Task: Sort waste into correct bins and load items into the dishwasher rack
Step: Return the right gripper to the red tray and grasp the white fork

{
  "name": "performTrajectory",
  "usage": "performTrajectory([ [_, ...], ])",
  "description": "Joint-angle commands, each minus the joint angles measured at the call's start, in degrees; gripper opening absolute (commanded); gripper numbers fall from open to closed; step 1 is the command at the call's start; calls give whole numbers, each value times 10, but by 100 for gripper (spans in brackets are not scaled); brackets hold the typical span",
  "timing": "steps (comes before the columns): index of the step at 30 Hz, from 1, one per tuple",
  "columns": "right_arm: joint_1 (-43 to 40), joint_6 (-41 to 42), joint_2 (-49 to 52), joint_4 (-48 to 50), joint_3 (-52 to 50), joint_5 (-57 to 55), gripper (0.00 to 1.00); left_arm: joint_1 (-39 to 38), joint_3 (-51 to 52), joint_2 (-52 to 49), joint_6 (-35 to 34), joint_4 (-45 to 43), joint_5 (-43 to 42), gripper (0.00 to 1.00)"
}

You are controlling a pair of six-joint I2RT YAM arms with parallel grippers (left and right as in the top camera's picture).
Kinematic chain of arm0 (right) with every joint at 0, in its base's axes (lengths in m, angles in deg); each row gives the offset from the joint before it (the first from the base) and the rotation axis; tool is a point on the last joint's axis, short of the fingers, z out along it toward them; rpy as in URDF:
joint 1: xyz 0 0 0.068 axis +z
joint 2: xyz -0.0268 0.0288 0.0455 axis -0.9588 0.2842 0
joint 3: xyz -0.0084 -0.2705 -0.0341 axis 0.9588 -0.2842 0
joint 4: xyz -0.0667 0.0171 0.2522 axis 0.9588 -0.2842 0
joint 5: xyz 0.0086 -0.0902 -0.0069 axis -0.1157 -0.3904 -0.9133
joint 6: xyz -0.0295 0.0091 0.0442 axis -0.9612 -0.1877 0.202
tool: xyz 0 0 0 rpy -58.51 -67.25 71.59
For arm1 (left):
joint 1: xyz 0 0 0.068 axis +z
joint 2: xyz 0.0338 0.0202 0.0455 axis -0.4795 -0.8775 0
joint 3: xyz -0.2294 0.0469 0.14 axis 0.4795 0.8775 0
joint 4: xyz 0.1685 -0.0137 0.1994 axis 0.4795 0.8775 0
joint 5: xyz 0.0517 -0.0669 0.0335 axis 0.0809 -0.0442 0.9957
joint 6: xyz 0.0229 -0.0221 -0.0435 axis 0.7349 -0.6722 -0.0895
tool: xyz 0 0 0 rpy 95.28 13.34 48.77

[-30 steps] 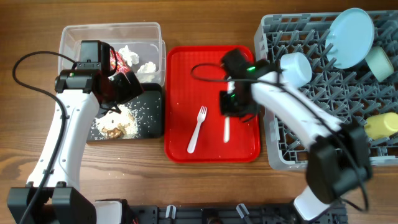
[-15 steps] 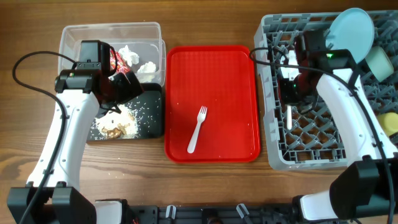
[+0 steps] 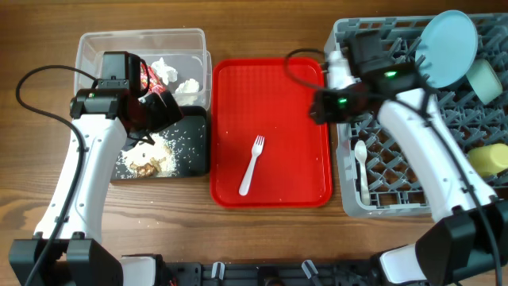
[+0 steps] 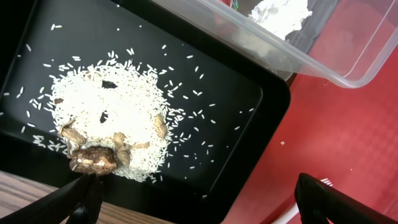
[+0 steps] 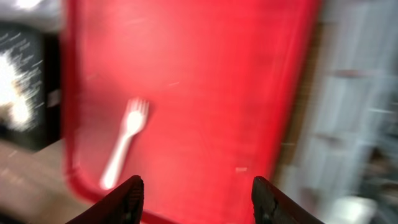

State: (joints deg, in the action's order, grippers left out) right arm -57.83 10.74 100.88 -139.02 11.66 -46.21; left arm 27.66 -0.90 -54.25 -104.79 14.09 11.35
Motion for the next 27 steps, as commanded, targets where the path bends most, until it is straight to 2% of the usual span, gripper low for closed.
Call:
performTrajectory([
  [1,80,107,42,7,8,19,58,4,-1,8,-5,0,5,100],
  [3,122,160,90,-4,8,19,57,4,-1,8,-5,0,5,100],
  [8,217,213,215,17,8,26,59,4,-1,8,-5,0,5,100],
  [14,248,290,244,76,8,-43,59,4,-1,8,-5,0,5,100],
  [17,250,299,262,80,8,-57,57,4,-1,8,-5,0,5,100],
  [18,250,299,268,78,8,-57,54,4,-1,8,-5,0,5,100],
  [21,246,299,275,72,8,-59,36,4,-1,8,-5,0,5,100],
  [24,203,293,275,17,8,-91,22,4,-1,8,-6,0,5,100],
  [25,188,274,275,10,8,-91,16,4,-1,8,-6,0,5,100],
  [27,167,235,275,11,8,-87,10,4,-1,8,-6,0,5,100],
])
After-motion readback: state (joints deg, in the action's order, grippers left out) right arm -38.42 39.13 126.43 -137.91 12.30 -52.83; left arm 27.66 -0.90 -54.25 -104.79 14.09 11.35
